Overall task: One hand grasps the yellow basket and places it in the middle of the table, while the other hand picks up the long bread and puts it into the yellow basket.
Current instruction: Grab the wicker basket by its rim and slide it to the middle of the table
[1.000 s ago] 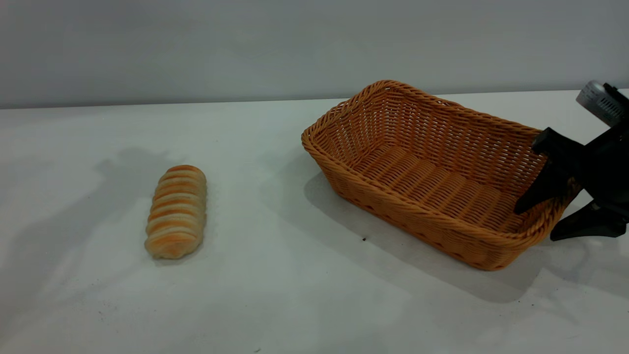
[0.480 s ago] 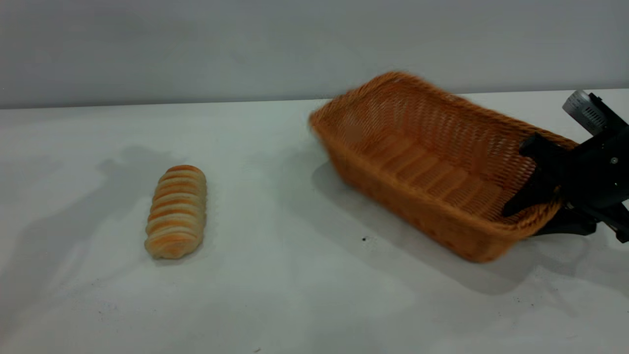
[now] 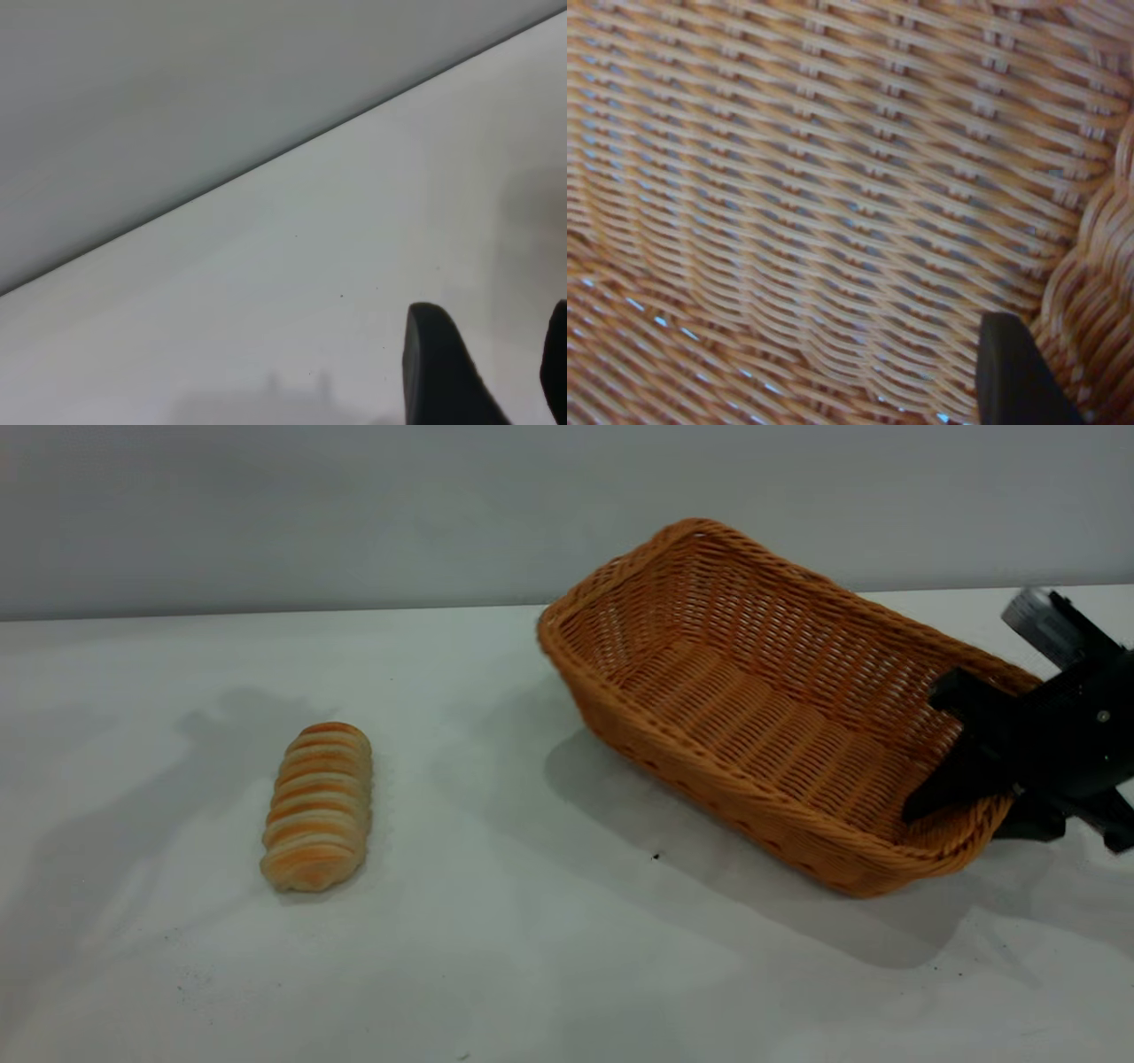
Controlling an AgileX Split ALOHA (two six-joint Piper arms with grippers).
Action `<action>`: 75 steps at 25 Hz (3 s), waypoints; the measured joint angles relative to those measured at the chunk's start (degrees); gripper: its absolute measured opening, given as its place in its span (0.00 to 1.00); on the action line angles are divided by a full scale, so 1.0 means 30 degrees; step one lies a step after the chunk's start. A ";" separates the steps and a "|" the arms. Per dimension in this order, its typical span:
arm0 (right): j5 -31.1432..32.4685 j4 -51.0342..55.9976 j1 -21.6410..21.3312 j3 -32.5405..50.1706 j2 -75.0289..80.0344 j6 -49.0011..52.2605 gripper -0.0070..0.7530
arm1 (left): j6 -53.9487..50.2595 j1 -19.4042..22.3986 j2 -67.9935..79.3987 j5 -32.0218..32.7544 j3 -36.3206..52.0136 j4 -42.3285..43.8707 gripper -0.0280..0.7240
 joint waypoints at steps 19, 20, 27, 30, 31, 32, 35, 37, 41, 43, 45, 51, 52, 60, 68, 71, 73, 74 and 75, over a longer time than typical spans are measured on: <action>0.3788 -1.7993 0.4365 -0.4871 -0.4373 1.1097 0.28 | 0.0039 0.0000 0.0000 0.0508 0.0000 0.0000 0.51; 0.3759 -1.8265 0.4743 -0.4997 -0.4346 1.1608 0.28 | 0.0039 0.0000 0.0000 0.0582 0.0000 0.0000 0.51; 0.4145 -1.8535 0.5157 -0.6160 -0.2581 1.3544 0.28 | 0.0001 0.0000 0.0000 0.0782 0.0000 0.0000 0.51; 0.4088 -1.8389 0.5157 -0.6202 -0.1860 1.3681 0.27 | 0.0001 0.0000 0.0000 0.0814 0.0000 0.0000 0.51; 0.4047 -1.8273 0.5157 -0.6241 -0.1696 1.3724 0.27 | 0.0001 0.0000 0.0000 0.0814 0.0000 0.0000 0.51; 0.3948 -1.8105 0.5177 -0.6252 -0.1504 1.3724 0.27 | 0.0001 0.0000 0.0000 0.0814 0.0000 0.0000 0.51; 0.3686 -1.7797 0.5350 -0.6275 -0.1044 1.3569 0.27 | -0.0016 0.0000 0.0000 0.0735 0.0000 -0.0017 0.51; 0.3492 -1.7600 0.5581 -0.6290 -0.0765 1.3518 0.27 | -0.0016 0.0000 0.0000 0.0689 0.0000 -0.0017 0.51; 0.3432 -1.7455 0.5946 -0.6792 -0.0183 1.3500 0.27 | -0.0016 0.0000 0.0000 0.0668 0.0000 -0.0037 0.51; 0.3383 -1.7406 0.6061 -0.7034 0.0081 1.3500 0.27 | -0.0016 0.0000 0.0000 0.0654 0.0000 -0.0037 0.51; 0.3366 -1.7320 0.6161 -0.7203 0.0340 1.3500 0.27 | -0.0016 0.0000 0.0000 0.0654 0.0000 -0.0037 0.51; 0.3299 -1.7048 0.6284 -0.7203 0.0663 1.3500 0.27 | -0.0037 0.0000 0.0000 0.0654 0.0000 -0.0037 0.51; 0.3233 -1.7000 0.6284 -0.7203 0.0681 1.3500 0.27 | -0.0055 0.0000 0.0000 0.0654 0.0000 -0.0037 0.51; 0.3040 -1.6556 0.6284 -0.7232 0.1221 1.3473 0.27 | -0.0078 0.0000 0.0000 0.0654 0.0000 -0.0037 0.48; 0.2829 -1.6281 0.6284 -0.7232 0.1420 1.2782 0.27 | -0.0078 0.0000 0.0000 0.0654 0.0000 -0.0037 0.48; 0.2829 -1.6237 0.6284 -0.7232 0.1420 1.2492 0.29 | -0.0078 0.0000 0.0000 0.0671 0.0000 -0.0037 0.48; 0.2829 -1.6153 0.6284 -0.7232 0.1420 1.2433 0.38 | -0.0078 0.0000 0.0000 0.0710 0.0000 -0.0037 0.48; 0.2829 -1.6109 0.6284 -0.7247 0.1420 1.2433 0.42 | -0.0078 0.0000 0.0000 0.0723 0.0000 -0.0037 0.47; 0.2829 -1.6051 0.6284 -0.7247 0.1420 1.2433 0.47 | -0.0078 0.0000 0.0000 0.0723 0.0000 -0.0037 0.47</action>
